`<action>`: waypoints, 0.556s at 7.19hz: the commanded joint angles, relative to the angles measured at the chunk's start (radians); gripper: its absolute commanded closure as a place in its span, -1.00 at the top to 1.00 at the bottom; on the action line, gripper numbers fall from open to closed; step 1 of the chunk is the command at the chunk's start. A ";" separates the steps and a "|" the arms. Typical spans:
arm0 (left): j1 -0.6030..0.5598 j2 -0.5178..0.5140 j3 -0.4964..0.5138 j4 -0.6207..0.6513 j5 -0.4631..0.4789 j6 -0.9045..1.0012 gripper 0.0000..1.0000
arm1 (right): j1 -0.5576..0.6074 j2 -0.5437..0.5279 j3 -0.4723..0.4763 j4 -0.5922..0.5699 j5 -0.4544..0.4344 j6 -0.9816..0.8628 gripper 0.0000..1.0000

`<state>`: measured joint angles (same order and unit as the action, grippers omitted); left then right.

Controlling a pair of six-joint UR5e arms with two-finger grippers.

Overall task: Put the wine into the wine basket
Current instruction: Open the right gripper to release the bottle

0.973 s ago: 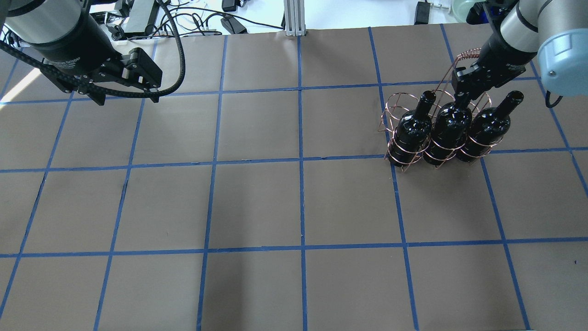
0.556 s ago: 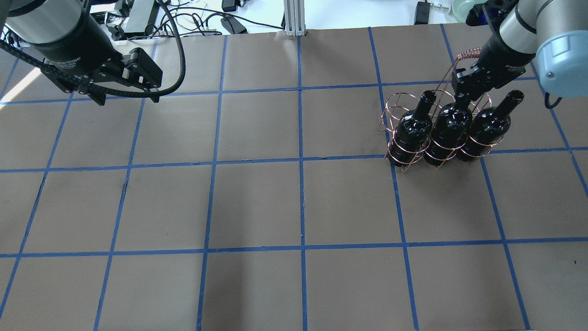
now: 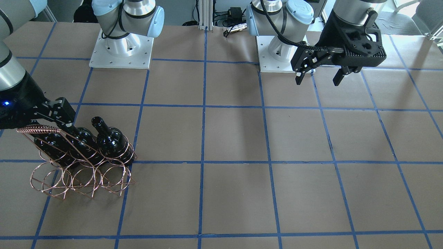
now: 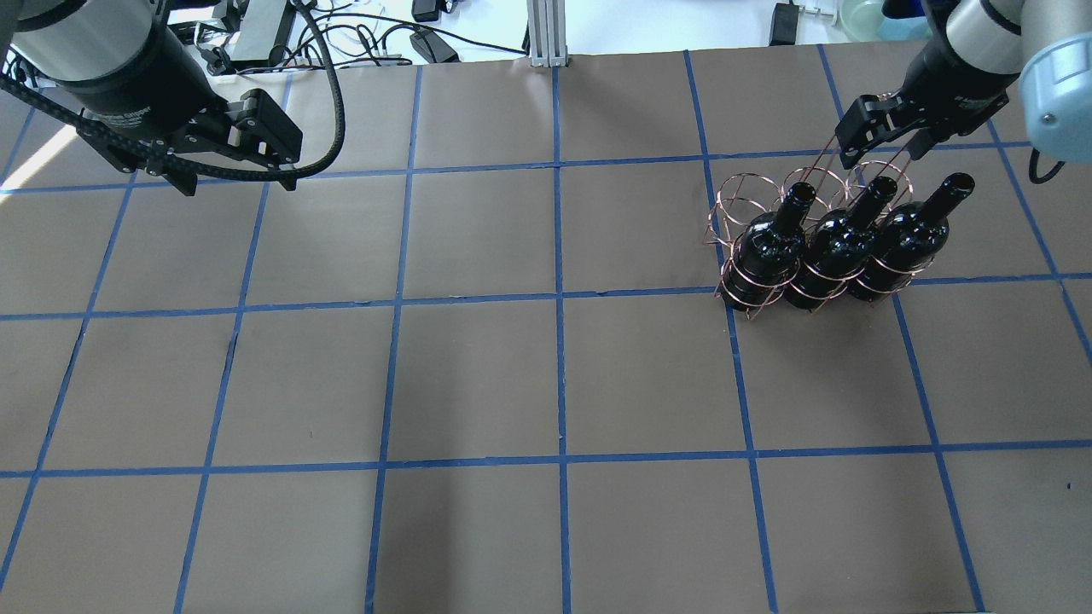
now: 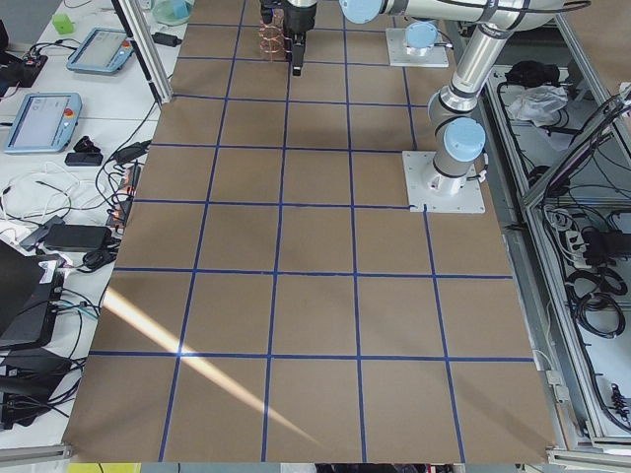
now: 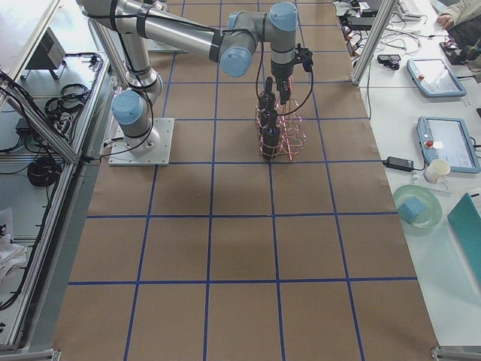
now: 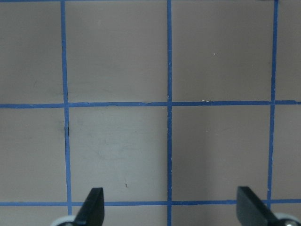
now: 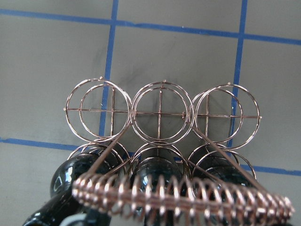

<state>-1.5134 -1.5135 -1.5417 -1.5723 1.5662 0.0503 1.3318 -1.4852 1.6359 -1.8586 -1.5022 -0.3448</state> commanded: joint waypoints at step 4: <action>-0.002 -0.002 0.000 -0.002 0.002 -0.010 1.00 | 0.157 -0.200 -0.103 0.309 -0.001 0.321 0.99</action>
<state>-1.5154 -1.5130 -1.5417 -1.5736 1.5691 0.0412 1.4263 -1.6451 1.5382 -1.5947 -1.4968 -0.1202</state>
